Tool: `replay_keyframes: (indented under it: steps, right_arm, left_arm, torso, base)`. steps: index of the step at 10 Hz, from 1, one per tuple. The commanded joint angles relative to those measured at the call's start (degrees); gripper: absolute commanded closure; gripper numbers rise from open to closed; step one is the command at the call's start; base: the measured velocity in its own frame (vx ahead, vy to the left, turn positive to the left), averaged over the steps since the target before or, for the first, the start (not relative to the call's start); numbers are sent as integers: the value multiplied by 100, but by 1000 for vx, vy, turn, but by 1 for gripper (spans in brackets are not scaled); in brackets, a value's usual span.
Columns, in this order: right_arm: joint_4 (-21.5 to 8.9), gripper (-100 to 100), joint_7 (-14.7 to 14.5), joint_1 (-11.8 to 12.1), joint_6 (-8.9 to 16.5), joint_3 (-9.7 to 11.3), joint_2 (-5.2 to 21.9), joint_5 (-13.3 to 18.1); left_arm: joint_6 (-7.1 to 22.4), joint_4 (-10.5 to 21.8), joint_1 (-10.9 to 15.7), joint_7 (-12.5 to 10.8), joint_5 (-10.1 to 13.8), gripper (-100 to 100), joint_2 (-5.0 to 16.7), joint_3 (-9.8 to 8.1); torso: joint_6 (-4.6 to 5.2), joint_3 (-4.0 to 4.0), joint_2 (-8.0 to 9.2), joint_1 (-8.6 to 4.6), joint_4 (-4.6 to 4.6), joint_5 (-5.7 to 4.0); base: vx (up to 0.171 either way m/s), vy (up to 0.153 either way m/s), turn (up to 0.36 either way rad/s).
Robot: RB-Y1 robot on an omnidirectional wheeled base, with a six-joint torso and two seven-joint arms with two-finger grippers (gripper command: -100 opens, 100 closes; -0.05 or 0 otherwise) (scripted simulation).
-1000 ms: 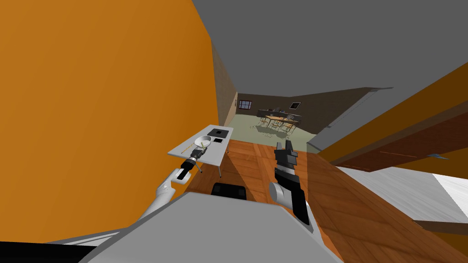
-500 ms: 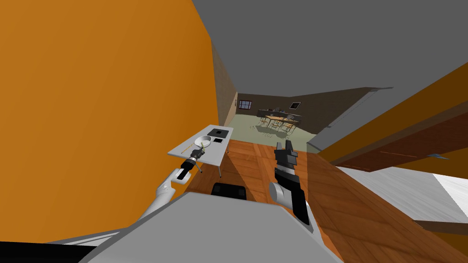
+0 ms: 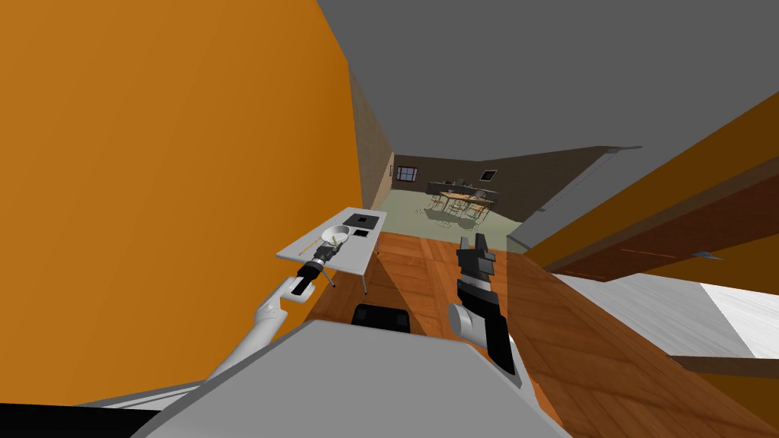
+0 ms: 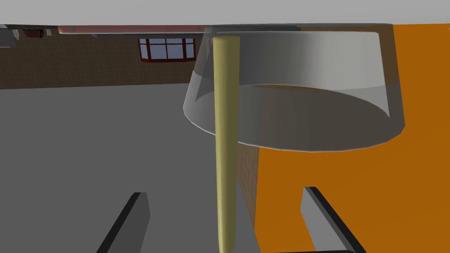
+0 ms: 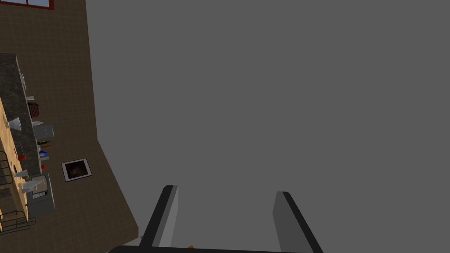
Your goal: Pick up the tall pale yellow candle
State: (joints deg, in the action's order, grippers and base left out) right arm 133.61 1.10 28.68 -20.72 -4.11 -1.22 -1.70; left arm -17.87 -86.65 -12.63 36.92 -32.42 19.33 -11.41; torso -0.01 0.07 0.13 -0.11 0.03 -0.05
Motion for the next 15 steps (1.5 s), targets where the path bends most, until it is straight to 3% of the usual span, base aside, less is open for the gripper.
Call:
replay_keyframes:
  steps: [1, 2, 3, 4, 5, 6, 10, 11, 12, 15]
  right_arm:
    - [0, 0, 0, 0, 0, 0, 0, 0]
    - [0, 0, 0, 0, 0, 0, 0, 0]
    - [0, 0, 0, 0, 0, 0, 0, 0]
    - [0, 0, 0, 0, 0, 0, 0, 0]
    - [0, 0, 0, 0, 0, 0, 0, 0]
    - [0, 0, 0, 0, 0, 0, 0, 0]
    - [0, 0, 0, 1, 0, -1, 0, 0]
    - [0, 0, 0, 1, 0, -1, 0, 0]
    - [0, 0, 0, 1, 0, -1, 0, 0]
    - [0, 0, 0, 1, 0, -1, 1, 0]
  left_arm:
    - [164, -53, 54, -111, 16, -100, 139, 1]
    - [270, -109, 71, -183, 27, -100, 234, 0]
    - [191, -79, 52, -137, 23, -100, 184, -2]
    - [212, -87, 52, -153, 25, 0, 193, -3]
    - [210, -86, 52, -151, 25, -100, 192, -3]
    - [210, -86, 52, -151, 25, 100, 192, -3]
    - [210, -86, 52, -151, 25, 100, 192, -3]
    - [210, -86, 52, -151, 25, 0, 192, -3]
    - [47, 8, 31, -18, -16, -100, 34, -1]
    - [-189, 147, 7, 171, -71, -100, -194, 1]
  torso:
    - [0, 0, 0, 0, 0, 0]
    - [1, 0, -1, 2, 0, 0]
    - [0, -1, -2, 1, 0, 0]
    - [-1, -3, -6, 7, -1, 2]
    - [-1, -5, -9, 11, -2, 3]
    - [-1, -6, -10, 13, -2, 3]
    - [-1, -6, -11, 14, -3, 4]
    - [-1, -6, -11, 14, -3, 4]
    - [-1, -6, -11, 14, -3, 4]
    - [-1, -13, -22, 29, -5, 7]
  base:
    - [-28, -33, -31]
    - [-22, -34, -34]
    - [-9, -16, -3]
    - [0, 0, 0]
    - [0, 0, 0]
    - [0, 0, 0]
    - [0, 0, 0]
    - [0, 0, 0]
    - [15, 30, 51]
    - [28, 41, 38]
